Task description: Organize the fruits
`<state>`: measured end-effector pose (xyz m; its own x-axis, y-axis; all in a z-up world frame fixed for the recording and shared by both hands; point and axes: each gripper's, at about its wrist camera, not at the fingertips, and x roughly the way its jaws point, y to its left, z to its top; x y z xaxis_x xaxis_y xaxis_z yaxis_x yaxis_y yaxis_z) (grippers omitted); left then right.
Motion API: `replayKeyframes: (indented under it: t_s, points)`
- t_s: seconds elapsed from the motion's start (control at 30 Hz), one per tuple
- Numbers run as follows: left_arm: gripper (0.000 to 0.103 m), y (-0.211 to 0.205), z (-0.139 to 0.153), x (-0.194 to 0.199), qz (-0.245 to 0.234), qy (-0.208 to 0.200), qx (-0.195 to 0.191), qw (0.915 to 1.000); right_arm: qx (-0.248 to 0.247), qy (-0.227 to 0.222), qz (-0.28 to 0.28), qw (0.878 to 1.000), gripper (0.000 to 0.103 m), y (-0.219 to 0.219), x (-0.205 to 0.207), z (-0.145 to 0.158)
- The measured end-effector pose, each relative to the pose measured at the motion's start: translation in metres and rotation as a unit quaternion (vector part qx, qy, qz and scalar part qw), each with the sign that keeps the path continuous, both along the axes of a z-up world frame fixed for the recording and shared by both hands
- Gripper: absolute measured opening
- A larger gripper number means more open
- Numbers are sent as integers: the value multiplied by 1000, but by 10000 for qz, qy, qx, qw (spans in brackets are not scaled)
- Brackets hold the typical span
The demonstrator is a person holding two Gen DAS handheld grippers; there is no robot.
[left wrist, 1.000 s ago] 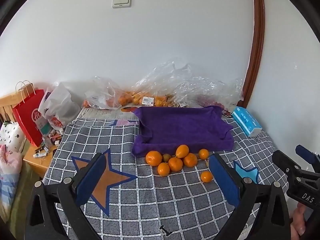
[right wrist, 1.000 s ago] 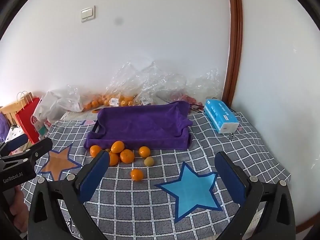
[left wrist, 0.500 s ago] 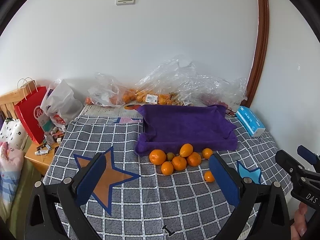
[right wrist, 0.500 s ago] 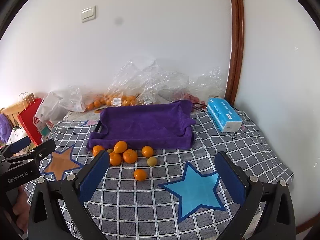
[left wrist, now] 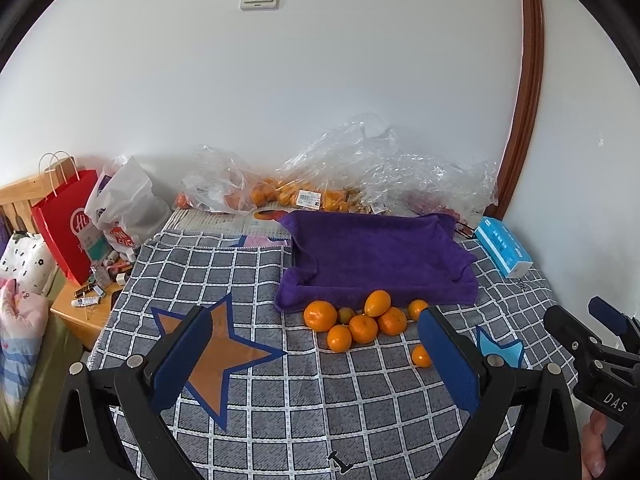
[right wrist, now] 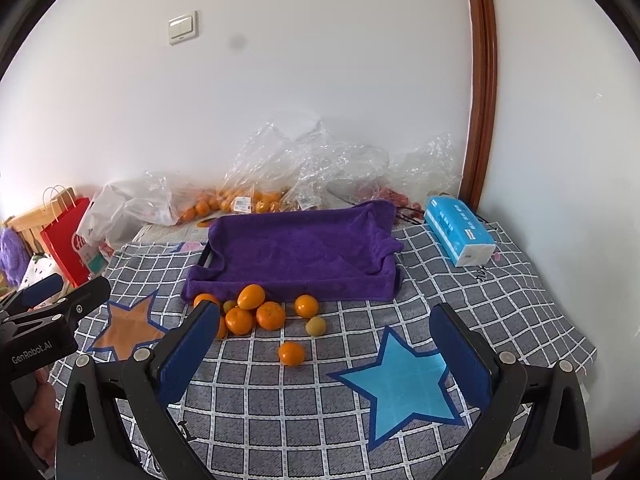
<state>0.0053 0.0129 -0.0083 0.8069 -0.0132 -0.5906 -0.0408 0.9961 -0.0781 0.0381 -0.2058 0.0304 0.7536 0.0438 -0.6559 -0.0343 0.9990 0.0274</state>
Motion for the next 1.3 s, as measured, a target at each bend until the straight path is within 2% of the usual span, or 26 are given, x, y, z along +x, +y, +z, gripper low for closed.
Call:
replayKeyframes:
  t_s: [0.73,0.97,1.17,1.3]
  points:
    - [103,-6,-5,-3,87,-16,251,9996,4,-16,-18,10000,103,-2,-2,2]
    - [103,-6,-2,-9,24,-228,141,9996,9,-7,-35,10000,103,-4,0,1]
    - [103,-8,0,-7,-67,-251,124,9996,-71,15,-4,10000,103,-3,2,0]
    - [103,-9,2,-9,-107,-332,209,9992,-164,-27,26,9999,103,-2,1,0]
